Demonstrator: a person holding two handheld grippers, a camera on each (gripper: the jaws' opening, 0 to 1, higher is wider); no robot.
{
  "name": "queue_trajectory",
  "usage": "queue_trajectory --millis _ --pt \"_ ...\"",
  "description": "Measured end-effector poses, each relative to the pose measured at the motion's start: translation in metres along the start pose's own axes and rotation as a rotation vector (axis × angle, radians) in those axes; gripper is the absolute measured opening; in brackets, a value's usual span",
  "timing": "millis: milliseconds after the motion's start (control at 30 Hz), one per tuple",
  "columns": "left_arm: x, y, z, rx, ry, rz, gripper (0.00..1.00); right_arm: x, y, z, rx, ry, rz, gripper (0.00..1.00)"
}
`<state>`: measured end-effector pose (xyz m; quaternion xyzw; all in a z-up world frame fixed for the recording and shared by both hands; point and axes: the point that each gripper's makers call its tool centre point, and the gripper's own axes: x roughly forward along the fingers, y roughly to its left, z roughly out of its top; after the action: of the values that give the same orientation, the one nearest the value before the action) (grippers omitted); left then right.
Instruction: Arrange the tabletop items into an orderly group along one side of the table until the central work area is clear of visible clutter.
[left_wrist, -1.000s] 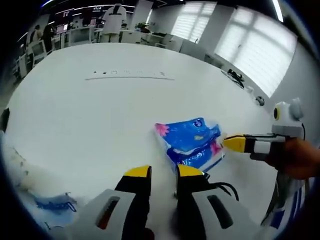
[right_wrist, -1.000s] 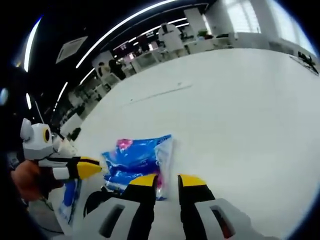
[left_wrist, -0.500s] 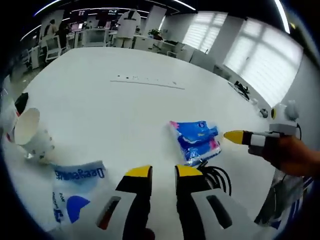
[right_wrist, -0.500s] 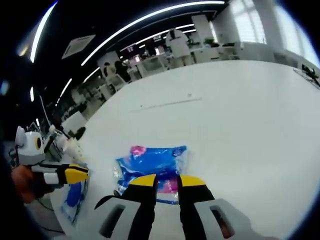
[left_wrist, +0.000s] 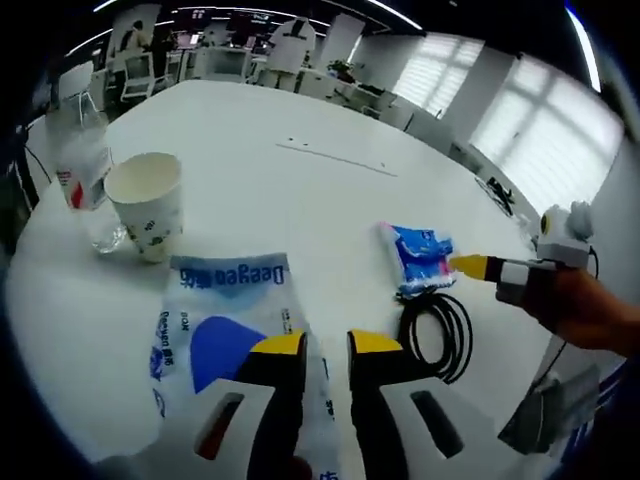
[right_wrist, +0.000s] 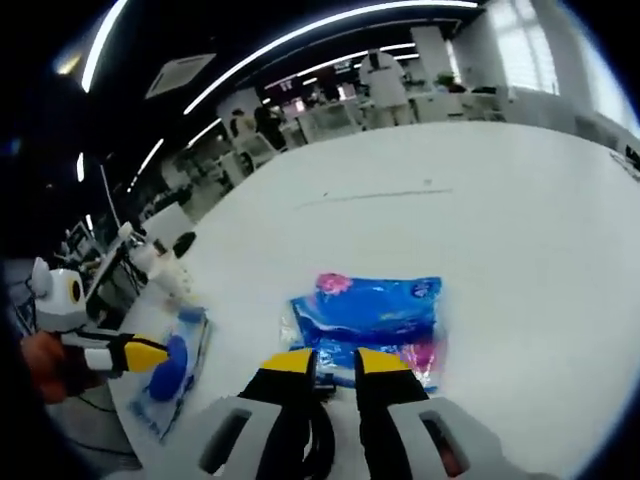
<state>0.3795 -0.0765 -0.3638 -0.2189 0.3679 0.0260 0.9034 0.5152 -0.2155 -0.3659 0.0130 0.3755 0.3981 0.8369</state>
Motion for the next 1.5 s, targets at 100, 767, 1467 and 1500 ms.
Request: queue_trajectory --millis 100,767,1467,1500 --pt "-0.005 0.003 -0.001 -0.017 -0.006 0.004 0.13 0.002 0.016 -0.003 -0.011 0.010 0.015 0.13" --pt "-0.048 0.033 -0.043 -0.177 0.006 0.038 0.11 0.034 0.076 -0.016 -0.153 0.118 0.131 0.14" --pt "-0.086 0.030 -0.096 -0.281 0.074 0.030 0.11 0.061 0.129 -0.030 -0.339 0.245 0.228 0.15" --pt "-0.087 0.029 -0.098 -0.292 0.078 0.027 0.11 0.062 0.128 -0.032 -0.339 0.247 0.229 0.15"
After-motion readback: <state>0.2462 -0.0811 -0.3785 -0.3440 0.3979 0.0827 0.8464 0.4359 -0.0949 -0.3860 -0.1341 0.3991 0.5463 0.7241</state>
